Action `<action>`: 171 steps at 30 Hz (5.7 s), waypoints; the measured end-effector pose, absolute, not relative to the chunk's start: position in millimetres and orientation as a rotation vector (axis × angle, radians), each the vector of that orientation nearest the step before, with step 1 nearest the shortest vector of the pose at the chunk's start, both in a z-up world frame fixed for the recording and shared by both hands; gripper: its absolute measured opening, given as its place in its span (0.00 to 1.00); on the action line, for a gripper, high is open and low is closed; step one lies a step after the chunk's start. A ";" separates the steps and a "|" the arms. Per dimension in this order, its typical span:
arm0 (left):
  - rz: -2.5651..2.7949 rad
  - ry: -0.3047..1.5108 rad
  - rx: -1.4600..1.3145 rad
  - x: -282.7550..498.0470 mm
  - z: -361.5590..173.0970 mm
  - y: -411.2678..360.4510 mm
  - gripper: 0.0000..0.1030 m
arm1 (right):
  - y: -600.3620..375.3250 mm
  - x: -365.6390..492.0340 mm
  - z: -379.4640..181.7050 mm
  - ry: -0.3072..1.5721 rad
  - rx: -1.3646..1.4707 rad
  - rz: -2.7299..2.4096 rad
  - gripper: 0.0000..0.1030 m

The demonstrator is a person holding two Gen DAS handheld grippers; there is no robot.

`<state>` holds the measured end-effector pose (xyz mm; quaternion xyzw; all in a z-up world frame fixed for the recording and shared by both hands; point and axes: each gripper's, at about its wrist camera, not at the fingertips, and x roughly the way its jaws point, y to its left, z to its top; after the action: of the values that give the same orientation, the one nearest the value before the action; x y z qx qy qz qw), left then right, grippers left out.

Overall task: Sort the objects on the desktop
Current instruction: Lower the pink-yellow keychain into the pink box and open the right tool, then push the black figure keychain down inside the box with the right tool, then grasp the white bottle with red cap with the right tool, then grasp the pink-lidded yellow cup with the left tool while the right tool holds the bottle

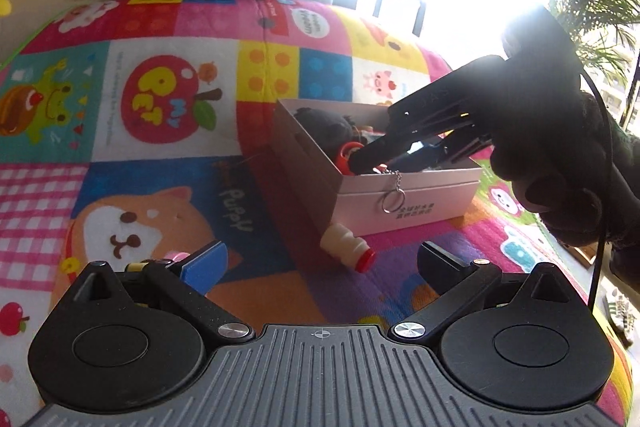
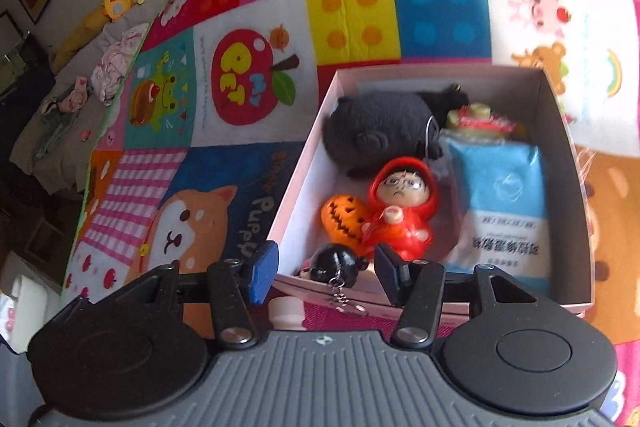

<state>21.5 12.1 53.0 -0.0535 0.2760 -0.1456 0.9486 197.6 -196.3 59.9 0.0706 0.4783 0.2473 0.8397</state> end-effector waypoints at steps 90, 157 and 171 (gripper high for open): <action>-0.251 0.613 -0.064 17.1 49.5 6.6 1.00 | -232.6 79.2 40.1 0.689 -0.144 0.387 0.54; -0.119 0.720 -0.034 37.4 20.9 43.5 0.93 | -216.5 70.3 -6.9 0.692 -0.125 0.343 0.74; -0.127 0.716 0.010 38.6 22.2 32.9 0.93 | -209.9 81.3 -6.2 0.693 -0.169 0.326 0.55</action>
<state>38.6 32.9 22.2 0.0051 0.3501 -0.0620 0.9346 81.3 -209.9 -6.2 -0.0825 0.3377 0.1587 0.9241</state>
